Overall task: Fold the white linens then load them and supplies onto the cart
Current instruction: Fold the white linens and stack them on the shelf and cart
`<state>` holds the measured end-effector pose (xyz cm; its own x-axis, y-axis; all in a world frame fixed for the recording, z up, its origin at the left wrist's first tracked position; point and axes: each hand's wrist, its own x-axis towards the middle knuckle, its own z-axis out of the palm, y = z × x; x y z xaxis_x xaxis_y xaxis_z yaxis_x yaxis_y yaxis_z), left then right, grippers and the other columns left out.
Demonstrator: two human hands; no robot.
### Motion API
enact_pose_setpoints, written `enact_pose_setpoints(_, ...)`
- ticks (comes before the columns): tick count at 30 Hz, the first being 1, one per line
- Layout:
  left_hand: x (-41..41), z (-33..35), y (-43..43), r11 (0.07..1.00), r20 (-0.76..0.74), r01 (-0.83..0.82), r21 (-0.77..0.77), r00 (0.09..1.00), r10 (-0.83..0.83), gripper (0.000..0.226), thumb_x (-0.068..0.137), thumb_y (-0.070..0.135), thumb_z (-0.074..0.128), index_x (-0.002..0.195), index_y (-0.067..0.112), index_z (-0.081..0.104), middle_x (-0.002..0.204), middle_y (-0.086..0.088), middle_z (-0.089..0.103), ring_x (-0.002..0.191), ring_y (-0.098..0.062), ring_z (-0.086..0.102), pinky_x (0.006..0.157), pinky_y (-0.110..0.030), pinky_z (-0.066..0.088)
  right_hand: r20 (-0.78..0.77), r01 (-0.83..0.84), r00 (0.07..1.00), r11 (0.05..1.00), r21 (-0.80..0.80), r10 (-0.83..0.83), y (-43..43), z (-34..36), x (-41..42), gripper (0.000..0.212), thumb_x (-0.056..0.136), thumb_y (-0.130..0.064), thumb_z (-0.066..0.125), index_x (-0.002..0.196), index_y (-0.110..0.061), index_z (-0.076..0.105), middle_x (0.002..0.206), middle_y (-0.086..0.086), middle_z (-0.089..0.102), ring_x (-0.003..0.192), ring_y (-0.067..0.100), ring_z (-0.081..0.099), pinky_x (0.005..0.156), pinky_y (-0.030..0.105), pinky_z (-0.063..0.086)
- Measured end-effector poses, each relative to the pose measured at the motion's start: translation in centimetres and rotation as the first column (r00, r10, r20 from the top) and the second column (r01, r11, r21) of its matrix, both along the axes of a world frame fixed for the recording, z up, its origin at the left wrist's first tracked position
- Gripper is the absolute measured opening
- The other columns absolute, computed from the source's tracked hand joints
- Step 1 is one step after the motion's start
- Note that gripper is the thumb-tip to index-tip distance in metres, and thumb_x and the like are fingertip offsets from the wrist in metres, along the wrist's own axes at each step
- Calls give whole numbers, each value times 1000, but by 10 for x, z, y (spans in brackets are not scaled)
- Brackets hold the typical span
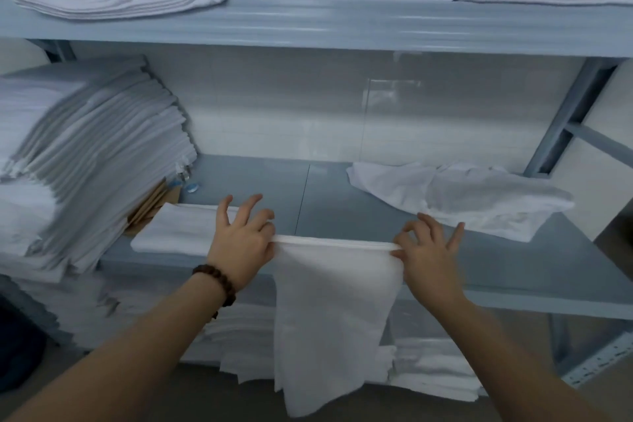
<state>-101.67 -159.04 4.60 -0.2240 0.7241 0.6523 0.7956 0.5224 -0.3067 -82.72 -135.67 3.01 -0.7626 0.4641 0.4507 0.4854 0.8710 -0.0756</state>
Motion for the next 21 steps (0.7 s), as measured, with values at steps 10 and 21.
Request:
enact_pose_setpoints(10, -15, -16, 1, 997, 132, -68, -37, 989, 73, 23, 54, 12, 87, 63, 13, 66, 110, -9, 67, 123, -38, 53, 96, -70, 33, 115, 24, 993, 1000, 4, -24, 15, -9, -20, 13, 90, -24, 63, 98, -16, 68, 137, 6, 45, 146, 27, 11, 106, 73, -6)
enact_pose_setpoints(21, -98, -21, 17, 945, 227, 25, -325, 973, 52, 13, 73, 23, 81, 74, 23, 68, 139, -13, 50, 142, -39, 25, 107, -69, 18, 184, -47, 981, 998, -37, 53, 37, -23, -67, 12, 82, -31, 72, 86, -19, 70, 137, 4, 47, 146, 29, 11, 104, 76, -2)
